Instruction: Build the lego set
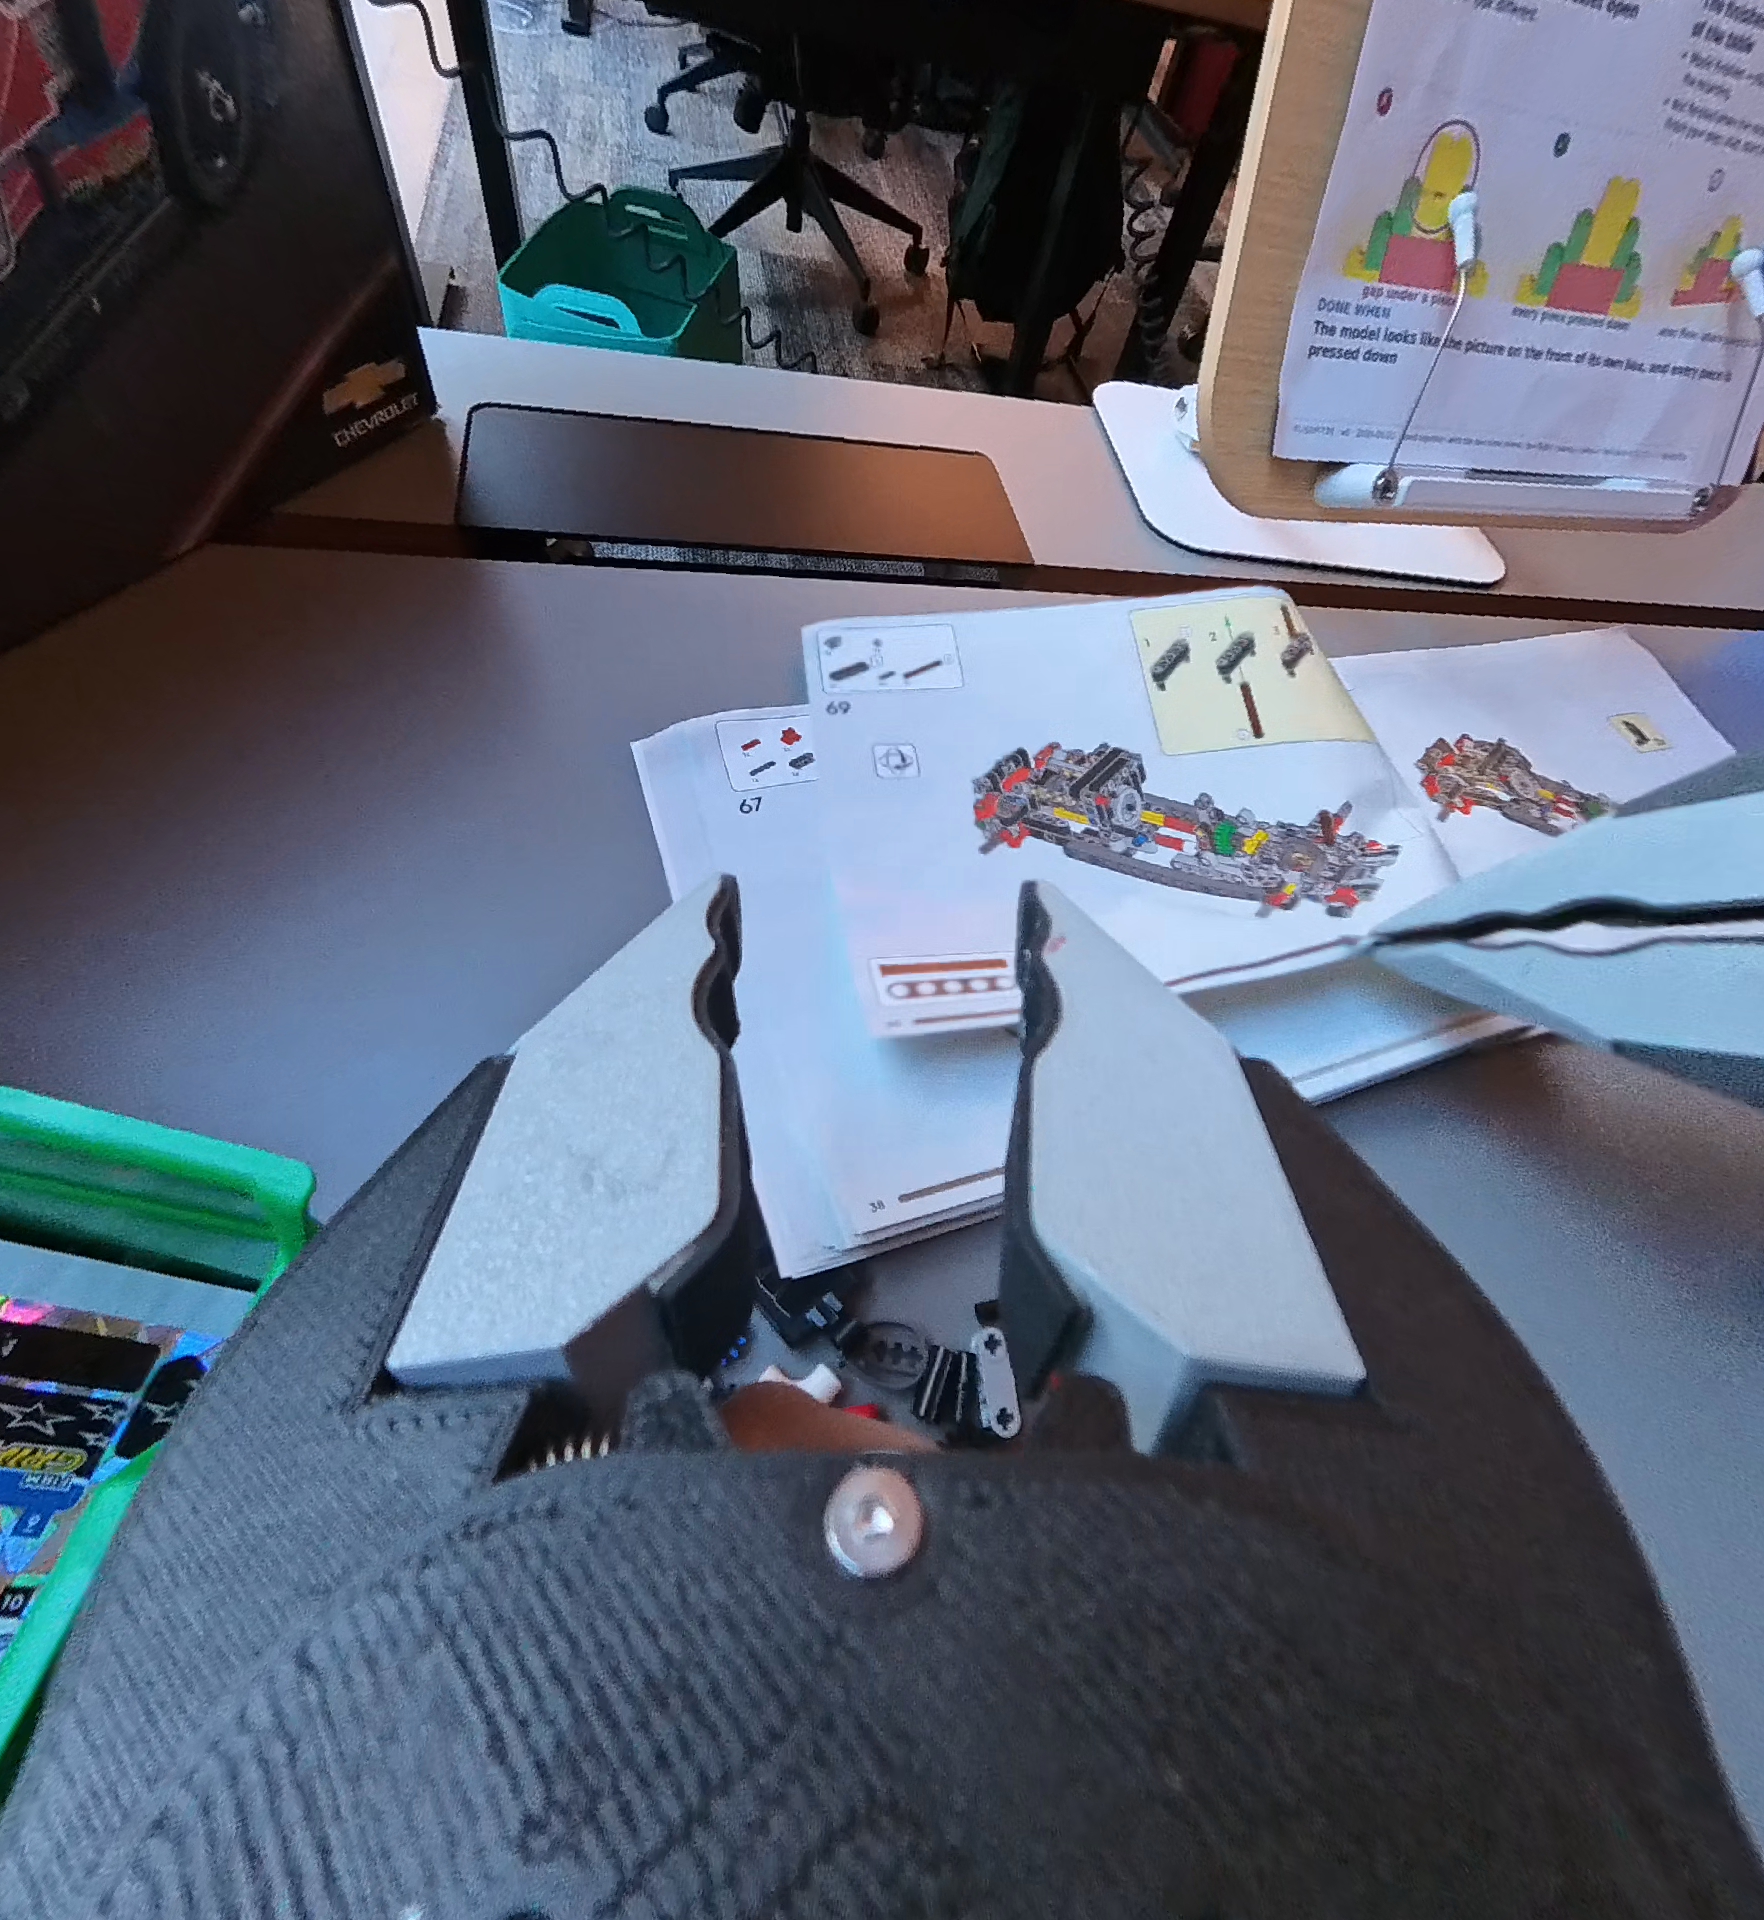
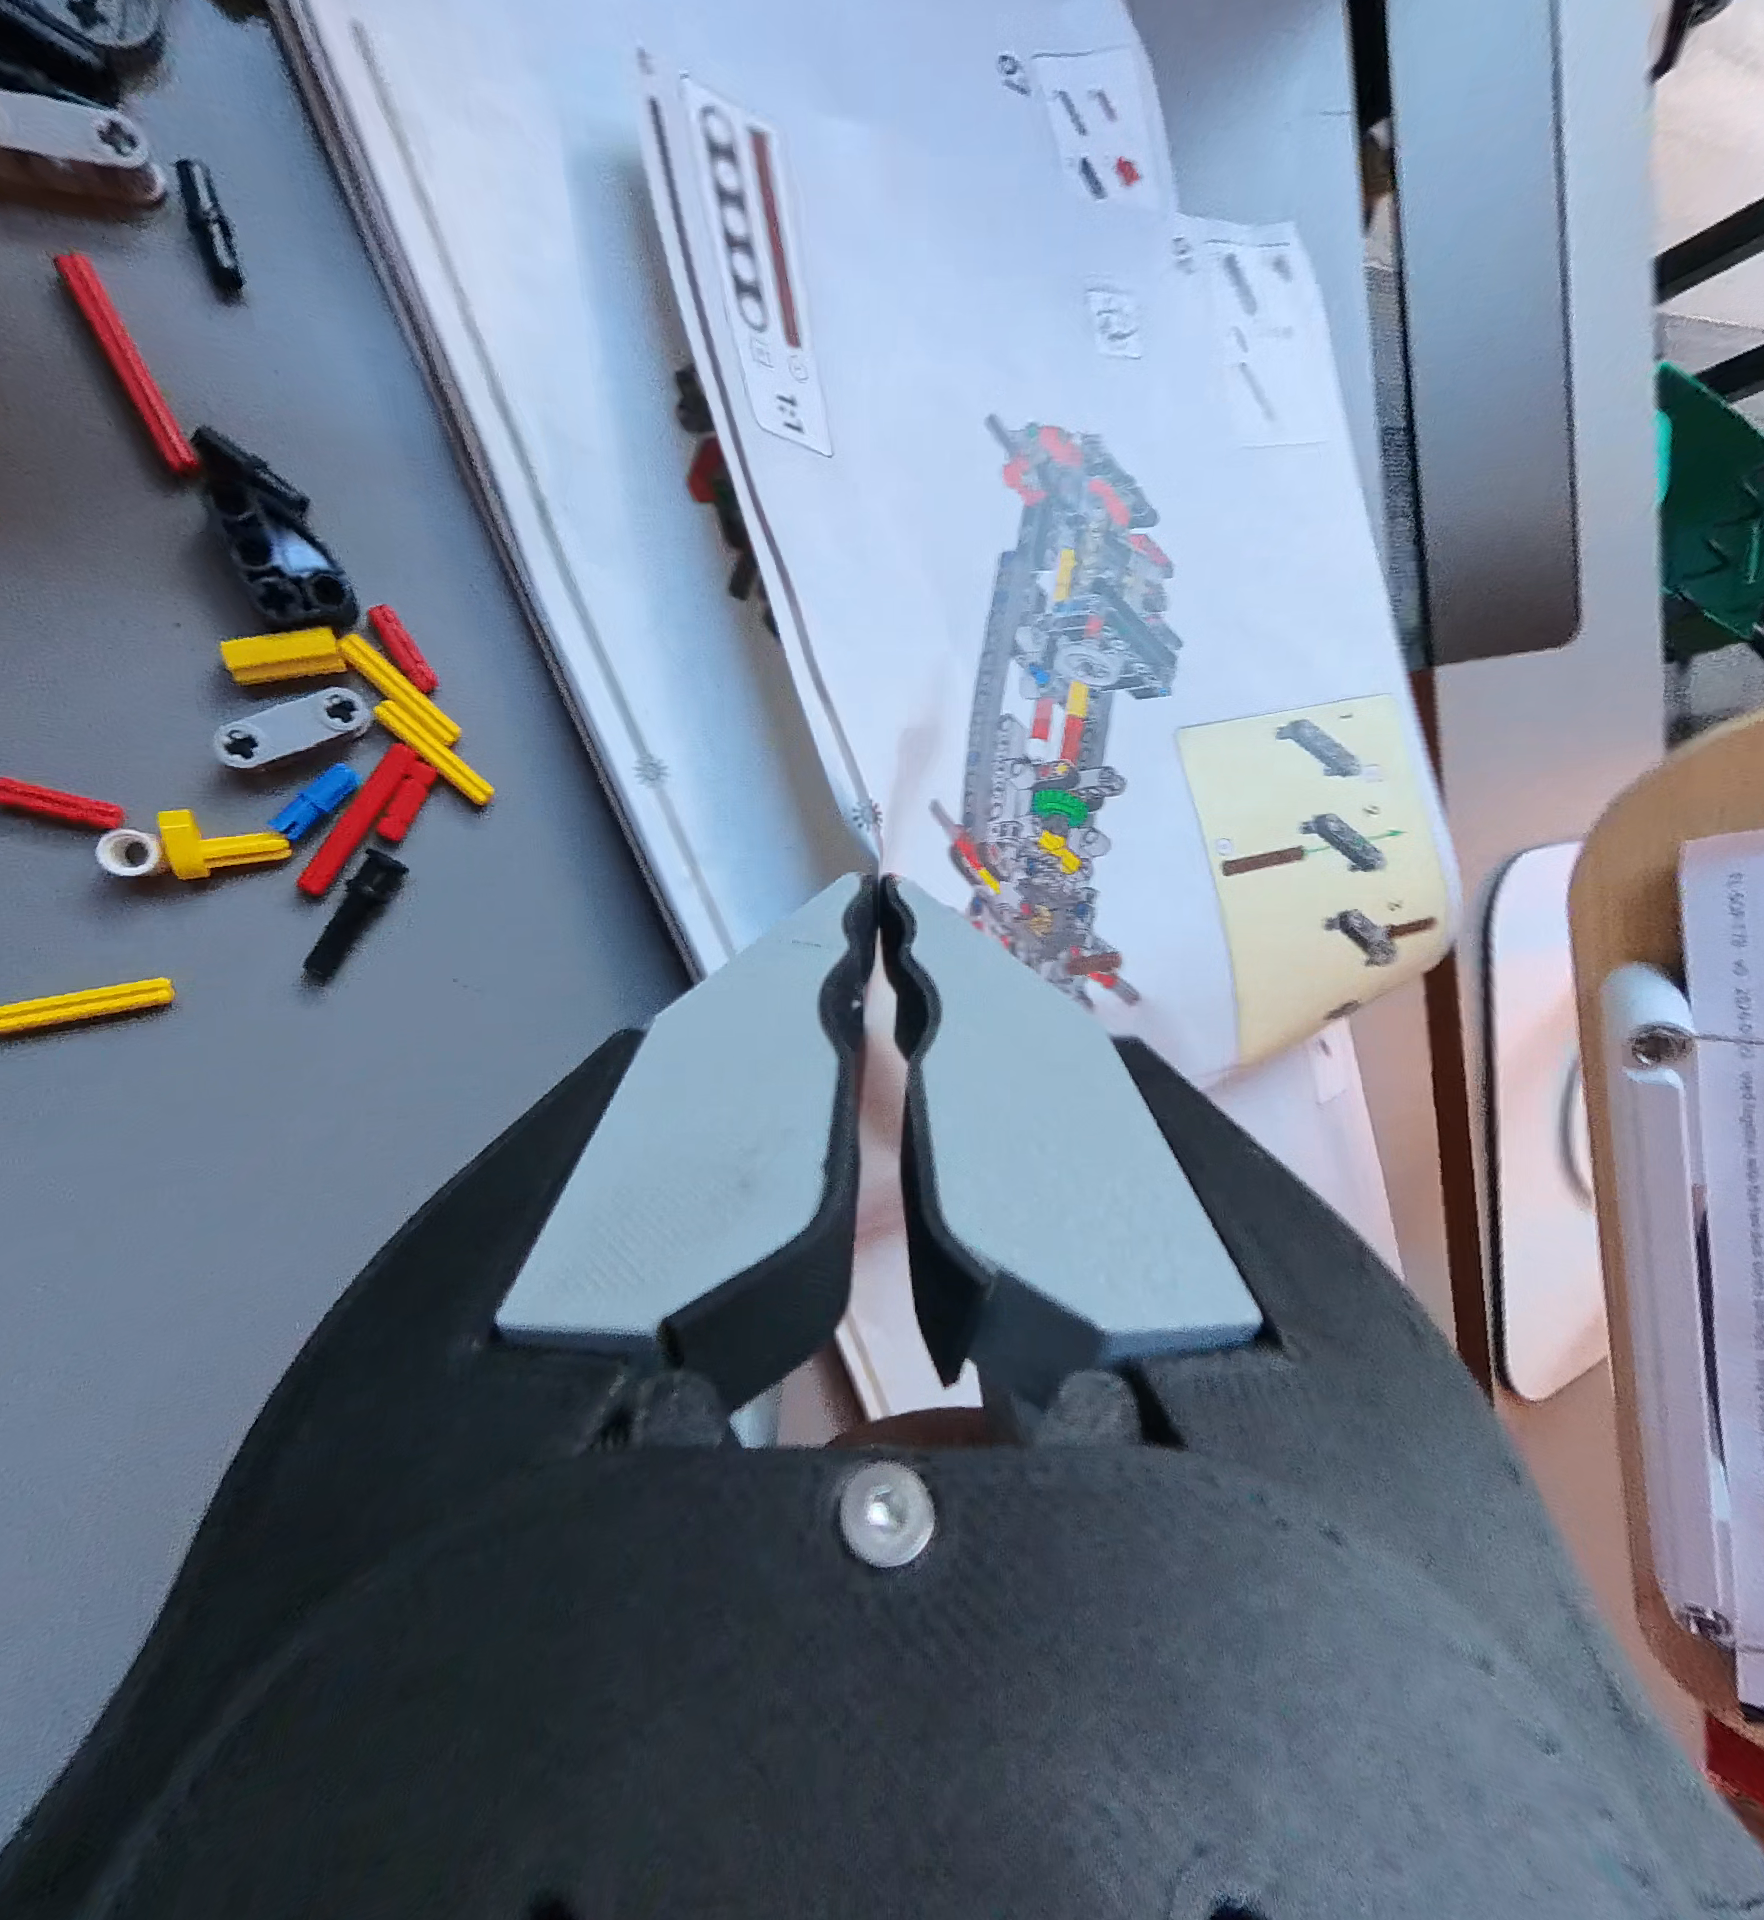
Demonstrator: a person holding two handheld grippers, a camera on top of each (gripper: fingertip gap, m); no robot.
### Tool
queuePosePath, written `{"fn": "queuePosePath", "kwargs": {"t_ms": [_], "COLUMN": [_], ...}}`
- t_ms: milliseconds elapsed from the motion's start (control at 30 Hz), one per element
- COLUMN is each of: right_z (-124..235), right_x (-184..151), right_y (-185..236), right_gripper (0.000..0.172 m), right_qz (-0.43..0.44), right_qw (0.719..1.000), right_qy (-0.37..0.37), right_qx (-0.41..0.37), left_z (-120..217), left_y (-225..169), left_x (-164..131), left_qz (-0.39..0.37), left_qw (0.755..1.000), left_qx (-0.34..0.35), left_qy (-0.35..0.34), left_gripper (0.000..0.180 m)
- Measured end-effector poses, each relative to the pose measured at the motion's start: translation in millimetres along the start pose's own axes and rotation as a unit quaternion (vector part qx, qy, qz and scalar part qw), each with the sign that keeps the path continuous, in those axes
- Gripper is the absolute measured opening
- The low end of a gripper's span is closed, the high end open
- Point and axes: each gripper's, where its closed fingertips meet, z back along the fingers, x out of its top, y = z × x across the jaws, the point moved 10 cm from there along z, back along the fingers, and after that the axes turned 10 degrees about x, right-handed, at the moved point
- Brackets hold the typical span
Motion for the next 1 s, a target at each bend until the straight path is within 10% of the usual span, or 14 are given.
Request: {"fn": "queuePosePath", "kwargs": {"t_ms": [1000], "right_z": [83], "right_x": [-115], "right_y": [-27], "right_gripper": [0.000], "right_qz": [-0.156], "right_qw": [0.984], "right_qy": [-0.087], "right_qx": [0.025], "left_z": [-1], "left_y": [-24], "left_x": [-4], "left_qz": [-0.111], "left_qw": [0.992], "left_qx": [0.044], "left_qy": [0.030], "left_gripper": [0.053]}}
